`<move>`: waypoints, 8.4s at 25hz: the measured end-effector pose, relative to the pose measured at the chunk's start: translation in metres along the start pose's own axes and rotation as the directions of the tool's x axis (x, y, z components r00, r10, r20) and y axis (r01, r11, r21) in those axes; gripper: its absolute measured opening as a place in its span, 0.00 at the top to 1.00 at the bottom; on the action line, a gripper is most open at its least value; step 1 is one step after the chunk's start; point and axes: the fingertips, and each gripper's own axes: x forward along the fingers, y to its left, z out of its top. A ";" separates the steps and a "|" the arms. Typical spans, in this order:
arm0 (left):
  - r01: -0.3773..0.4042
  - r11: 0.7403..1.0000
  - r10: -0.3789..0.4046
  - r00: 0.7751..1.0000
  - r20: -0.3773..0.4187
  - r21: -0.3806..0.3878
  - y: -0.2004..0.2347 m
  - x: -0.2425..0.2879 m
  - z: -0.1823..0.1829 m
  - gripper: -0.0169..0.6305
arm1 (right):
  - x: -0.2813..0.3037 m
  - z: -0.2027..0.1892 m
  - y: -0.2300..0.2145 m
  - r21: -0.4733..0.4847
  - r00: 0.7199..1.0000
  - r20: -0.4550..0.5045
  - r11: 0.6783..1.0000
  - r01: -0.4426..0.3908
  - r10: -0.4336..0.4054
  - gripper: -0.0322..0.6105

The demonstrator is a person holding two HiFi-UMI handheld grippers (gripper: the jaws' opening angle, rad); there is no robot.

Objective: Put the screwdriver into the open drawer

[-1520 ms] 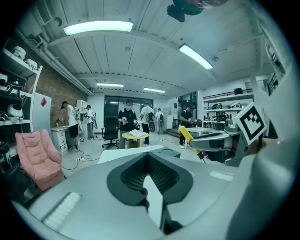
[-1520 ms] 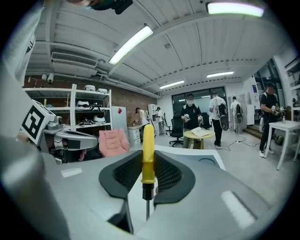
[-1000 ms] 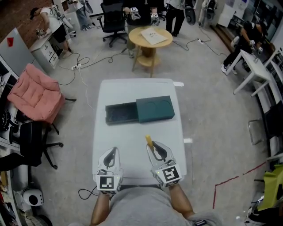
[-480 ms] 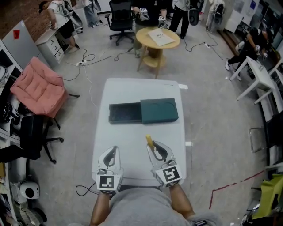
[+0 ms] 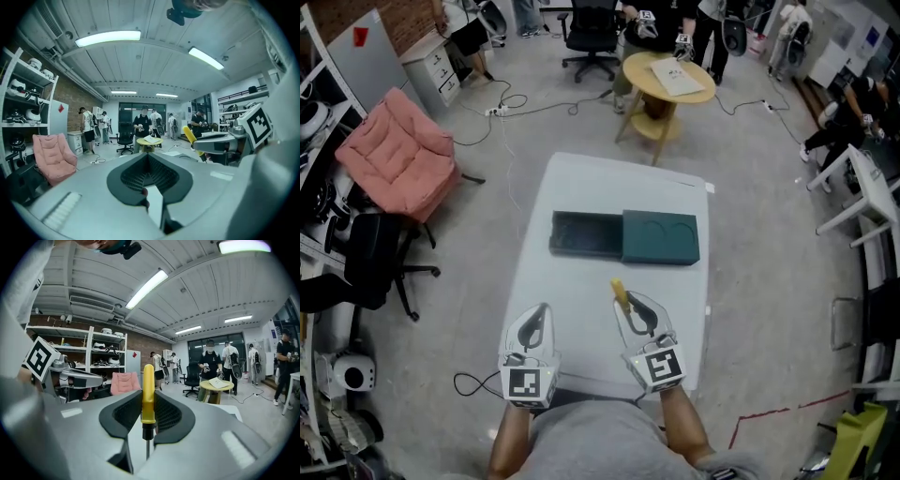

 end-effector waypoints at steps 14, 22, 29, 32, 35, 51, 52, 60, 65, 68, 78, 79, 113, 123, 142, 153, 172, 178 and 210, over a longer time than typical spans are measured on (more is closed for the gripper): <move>-0.017 0.998 0.016 1.000 -0.015 -0.068 0.061 0.064 -0.008 0.95 | 0.107 -0.016 -0.013 -0.139 0.994 -0.099 0.989 -0.054 0.041 0.83; 0.004 0.997 -0.008 0.999 -0.045 -0.071 0.086 0.109 -0.030 0.95 | 0.164 -0.037 -0.022 -0.188 0.983 -0.173 0.978 -0.094 0.061 0.83; 0.020 0.996 -0.027 0.997 -0.075 -0.092 0.093 0.136 -0.049 0.95 | 0.203 -0.045 -0.037 -0.234 0.977 -0.202 0.965 -0.119 0.072 0.83; 0.020 0.994 -0.029 0.996 -0.083 -0.110 0.097 0.146 -0.053 0.95 | 0.219 -0.048 -0.043 -0.241 0.975 -0.207 0.962 -0.125 0.075 0.83; 0.022 0.994 -0.032 0.995 -0.091 -0.110 0.100 0.157 -0.059 0.95 | 0.233 -0.054 -0.049 -0.257 0.973 -0.217 0.957 -0.134 0.078 0.83; 0.013 0.991 -0.033 0.988 -0.148 -0.135 0.113 0.184 -0.092 0.95 | 0.272 -0.118 -0.041 -0.368 0.896 -0.432 0.886 -0.282 0.105 0.82; 0.014 0.991 -0.035 0.988 -0.152 -0.133 0.113 0.184 -0.093 0.95 | 0.273 -0.122 -0.040 -0.366 0.889 -0.445 0.884 -0.289 0.106 0.82; 0.005 0.989 -0.032 0.983 -0.181 -0.146 0.122 0.190 -0.108 0.95 | 0.284 -0.149 -0.031 -0.409 0.837 -0.536 0.833 -0.372 0.111 0.82; -0.007 0.986 -0.026 0.981 -0.192 -0.170 0.125 0.190 -0.116 0.95 | 0.291 -0.165 -0.026 -0.431 0.803 -0.587 0.798 -0.422 0.108 0.82; -0.007 0.985 -0.028 0.979 -0.202 -0.170 0.127 0.189 -0.122 0.95 | 0.293 -0.175 -0.025 -0.440 0.781 -0.617 0.782 -0.442 0.094 0.82; -0.023 0.980 -0.019 0.977 -0.210 -0.196 0.133 0.189 -0.127 0.95 | 0.304 -0.183 -0.028 -0.452 0.761 -0.645 0.769 -0.452 0.068 0.82; -0.023 0.981 -0.019 0.977 -0.212 -0.194 0.134 0.189 -0.128 0.95 | 0.305 -0.184 -0.029 -0.450 0.759 -0.648 0.769 -0.454 0.069 0.82; -0.027 0.986 -0.012 0.973 -0.230 -0.165 0.138 0.186 -0.135 0.95 | 0.316 -0.192 -0.042 -0.396 0.724 -0.688 0.815 -0.424 0.043 0.70; -0.026 0.990 -0.002 0.981 -0.195 -0.141 0.133 0.171 -0.115 0.95 | 0.304 -0.162 -0.041 -0.396 0.772 -0.635 0.845 -0.358 0.030 0.72; 0.027 0.997 -0.033 0.996 -0.079 -0.076 0.093 0.112 -0.051 0.95 | 0.213 -0.061 -0.037 -0.182 0.934 -0.358 0.981 -0.064 -0.005 0.78; 0.063 0.997 -0.063 0.998 -0.018 -0.040 0.058 0.078 -0.019 0.95 | 0.129 -0.018 -0.030 -0.111 0.978 -0.163 0.987 0.114 -0.131 0.85; 0.077 0.997 -0.077 0.997 0.032 -0.018 0.000 0.010 0.004 0.95 | 0.009 -0.030 -0.009 -0.038 0.976 -0.075 0.979 0.201 -0.203 0.94; 0.081 0.997 -0.081 0.996 0.030 -0.009 -0.010 -0.005 -0.003 0.95 | -0.012 -0.035 -0.006 -0.051 0.975 -0.069 0.976 0.210 -0.213 0.94; 0.071 0.997 -0.071 0.997 0.025 0.003 -0.014 -0.016 -0.006 0.95 | -0.023 -0.039 0.000 -0.057 0.974 -0.072 0.975 0.213 -0.217 0.95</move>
